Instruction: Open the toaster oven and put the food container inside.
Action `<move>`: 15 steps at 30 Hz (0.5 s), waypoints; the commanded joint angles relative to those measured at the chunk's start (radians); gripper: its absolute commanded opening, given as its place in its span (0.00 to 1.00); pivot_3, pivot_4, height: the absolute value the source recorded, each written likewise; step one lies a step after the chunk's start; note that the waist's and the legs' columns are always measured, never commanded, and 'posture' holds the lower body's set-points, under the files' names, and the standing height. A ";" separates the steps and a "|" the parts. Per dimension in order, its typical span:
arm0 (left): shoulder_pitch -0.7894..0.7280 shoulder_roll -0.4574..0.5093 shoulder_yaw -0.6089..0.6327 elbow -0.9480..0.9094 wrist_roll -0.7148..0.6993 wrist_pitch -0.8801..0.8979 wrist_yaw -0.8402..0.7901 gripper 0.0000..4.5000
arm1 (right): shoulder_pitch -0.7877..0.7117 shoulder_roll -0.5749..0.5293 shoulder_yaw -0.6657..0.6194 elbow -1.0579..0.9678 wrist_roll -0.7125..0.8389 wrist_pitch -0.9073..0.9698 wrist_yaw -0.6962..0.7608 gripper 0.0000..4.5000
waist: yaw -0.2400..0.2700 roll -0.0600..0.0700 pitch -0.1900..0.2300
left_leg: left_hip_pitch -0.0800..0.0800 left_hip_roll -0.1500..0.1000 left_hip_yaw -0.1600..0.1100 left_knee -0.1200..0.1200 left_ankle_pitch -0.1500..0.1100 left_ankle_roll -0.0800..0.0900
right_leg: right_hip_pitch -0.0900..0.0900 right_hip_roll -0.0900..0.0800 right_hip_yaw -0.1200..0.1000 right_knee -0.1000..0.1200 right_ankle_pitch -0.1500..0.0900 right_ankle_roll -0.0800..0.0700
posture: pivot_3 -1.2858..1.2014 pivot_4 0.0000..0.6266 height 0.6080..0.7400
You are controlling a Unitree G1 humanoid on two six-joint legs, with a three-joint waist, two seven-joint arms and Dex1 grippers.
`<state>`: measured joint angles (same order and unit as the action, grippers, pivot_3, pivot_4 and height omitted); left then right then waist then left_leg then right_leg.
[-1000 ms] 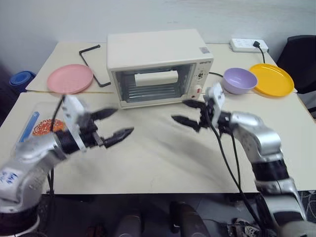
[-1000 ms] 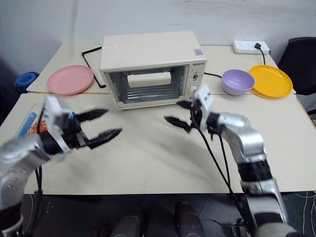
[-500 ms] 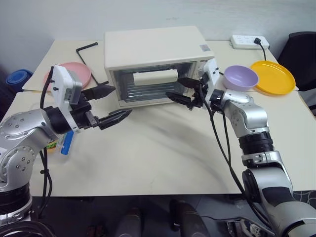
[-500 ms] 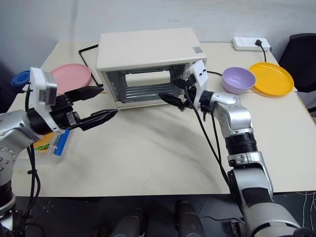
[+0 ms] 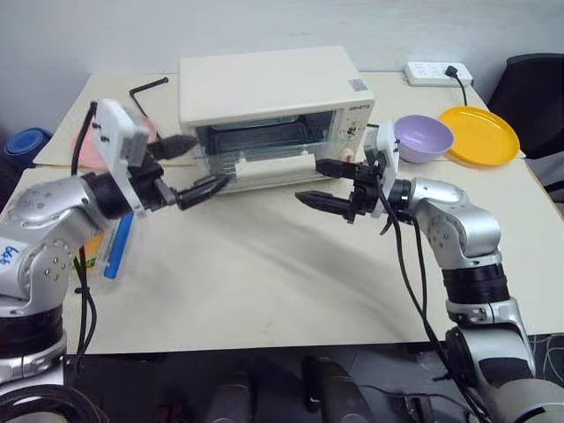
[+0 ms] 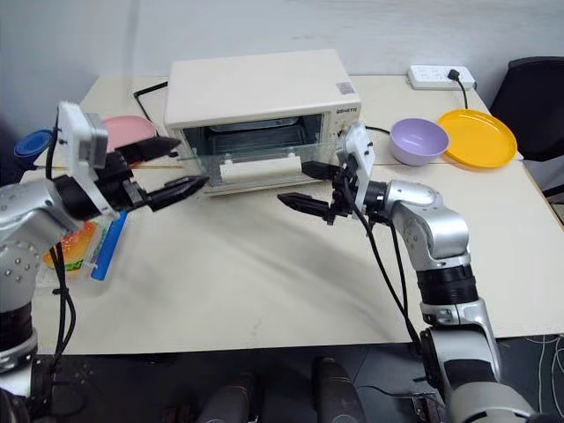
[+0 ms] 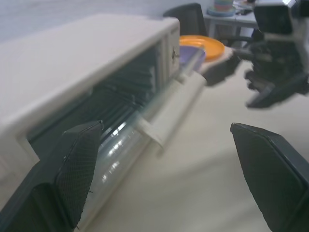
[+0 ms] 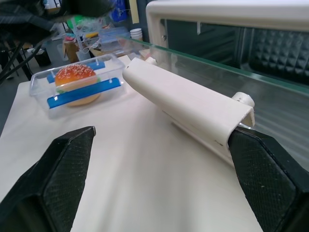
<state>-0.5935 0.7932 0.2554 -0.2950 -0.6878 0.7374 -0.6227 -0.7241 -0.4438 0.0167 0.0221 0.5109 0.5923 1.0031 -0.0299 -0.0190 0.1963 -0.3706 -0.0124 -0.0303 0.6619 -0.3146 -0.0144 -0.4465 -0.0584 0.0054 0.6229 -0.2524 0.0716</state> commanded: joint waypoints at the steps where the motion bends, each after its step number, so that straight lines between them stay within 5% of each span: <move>1: -0.032 0.045 -0.064 0.071 0.125 -0.090 -0.033 0.76 | 0.008 0.012 -0.023 -0.100 0.070 0.020 0.003 1.00 | -0.003 0.000 0.000 | 0.000 0.000 0.001 0.000 0.000 0.000 | 0.000 0.000 0.000 0.001 0.000 0.000 | 0.52 0.24 1.00; 12: -0.147 0.014 -0.222 0.288 0.300 -0.245 -0.160 0.06 | 0.149 -0.008 -0.033 -0.241 0.127 0.075 -0.022 1.00 | 0.003 0.000 0.000 | 0.000 0.001 0.004 -0.001 -0.001 0.001 | -0.002 0.001 0.000 0.002 0.000 0.000 | 0.52 0.24 1.00; 15: -0.167 0.000 -0.248 0.313 0.324 -0.252 -0.187 0.01 | 0.162 -0.007 -0.042 -0.262 0.139 0.089 -0.039 1.00 | 0.001 0.000 0.000 | 0.000 0.001 0.006 -0.001 -0.001 0.001 | -0.003 0.002 0.000 0.002 0.000 0.001 | 0.52 0.24 1.00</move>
<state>-0.7315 0.7864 -0.0023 0.0229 -0.3795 0.5105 -0.7931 -0.5566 -0.4508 -0.0083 -0.1617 0.5997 0.6836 0.9553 -0.0291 -0.0191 0.1964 -0.3710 -0.0109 -0.0233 0.6611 -0.3154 -0.0131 -0.4500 -0.0565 0.0058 0.6251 -0.2519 0.0724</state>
